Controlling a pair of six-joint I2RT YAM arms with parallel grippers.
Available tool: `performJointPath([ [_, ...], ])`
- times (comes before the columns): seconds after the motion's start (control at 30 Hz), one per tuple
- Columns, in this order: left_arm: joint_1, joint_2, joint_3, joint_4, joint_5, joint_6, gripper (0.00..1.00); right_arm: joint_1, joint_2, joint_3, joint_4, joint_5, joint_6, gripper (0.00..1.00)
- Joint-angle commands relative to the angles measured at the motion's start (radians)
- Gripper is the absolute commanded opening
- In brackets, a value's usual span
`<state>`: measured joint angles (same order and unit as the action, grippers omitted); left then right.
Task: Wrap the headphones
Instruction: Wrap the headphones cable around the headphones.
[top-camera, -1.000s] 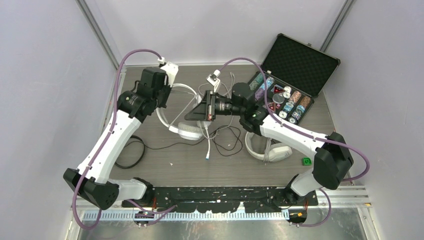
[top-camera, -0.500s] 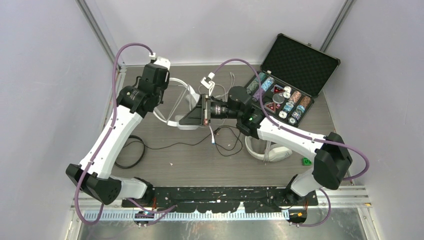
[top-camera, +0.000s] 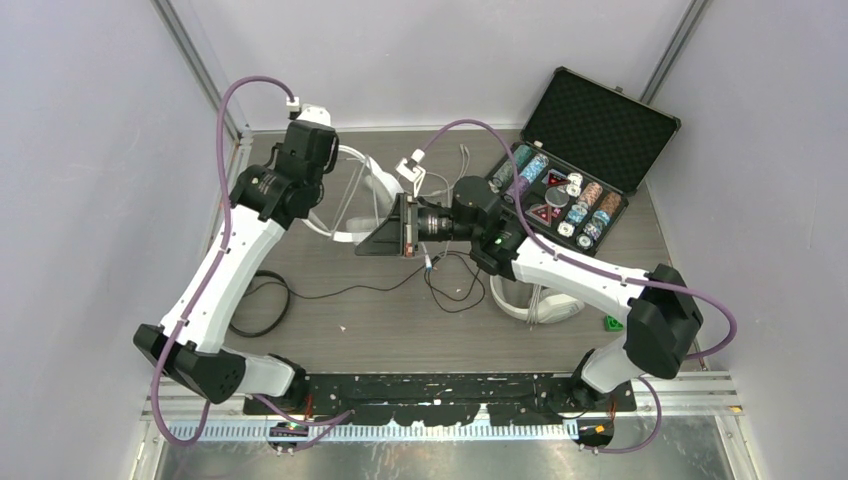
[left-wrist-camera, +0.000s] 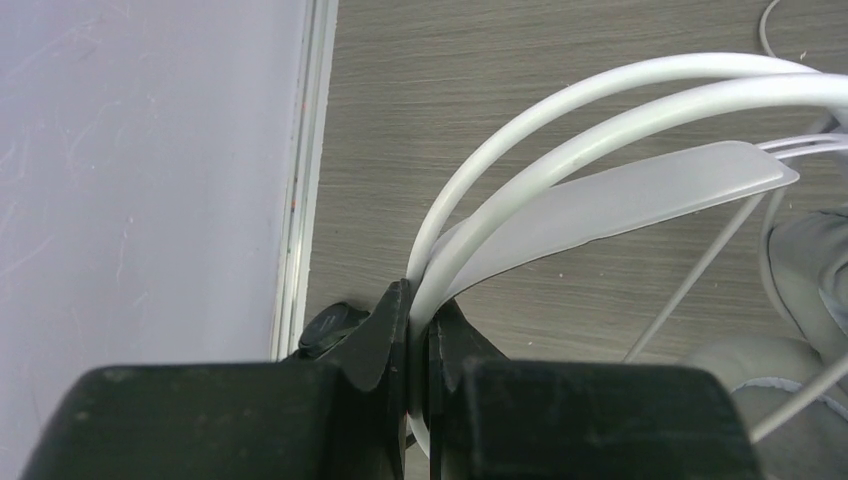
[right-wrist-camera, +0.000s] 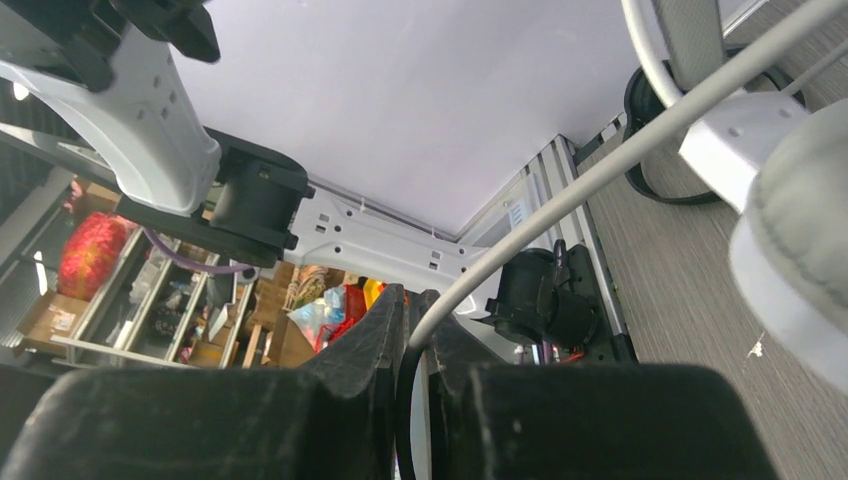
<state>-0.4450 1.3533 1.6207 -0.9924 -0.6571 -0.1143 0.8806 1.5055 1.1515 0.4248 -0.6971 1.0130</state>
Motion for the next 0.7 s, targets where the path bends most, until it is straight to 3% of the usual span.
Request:
performJointPath([
  [0.0, 0.007, 0.004, 0.078, 0.081, -0.092, -0.121, 0.00, 0.034, -0.061, -0.003, 0.000, -0.034, -0.072, 0.17],
  [0.3, 0.019, 0.039, 0.143, 0.117, -0.152, -0.171, 0.00, 0.061, -0.094, -0.013, -0.036, -0.028, -0.092, 0.18],
  [0.47, 0.035, 0.041, 0.168, 0.124, -0.116, -0.239, 0.00, 0.084, -0.111, -0.012, -0.084, 0.022, -0.136, 0.18],
  [0.67, 0.045, 0.024, 0.153, 0.124, -0.022, -0.348, 0.00, 0.109, -0.098, -0.004, -0.113, 0.241, -0.298, 0.04],
])
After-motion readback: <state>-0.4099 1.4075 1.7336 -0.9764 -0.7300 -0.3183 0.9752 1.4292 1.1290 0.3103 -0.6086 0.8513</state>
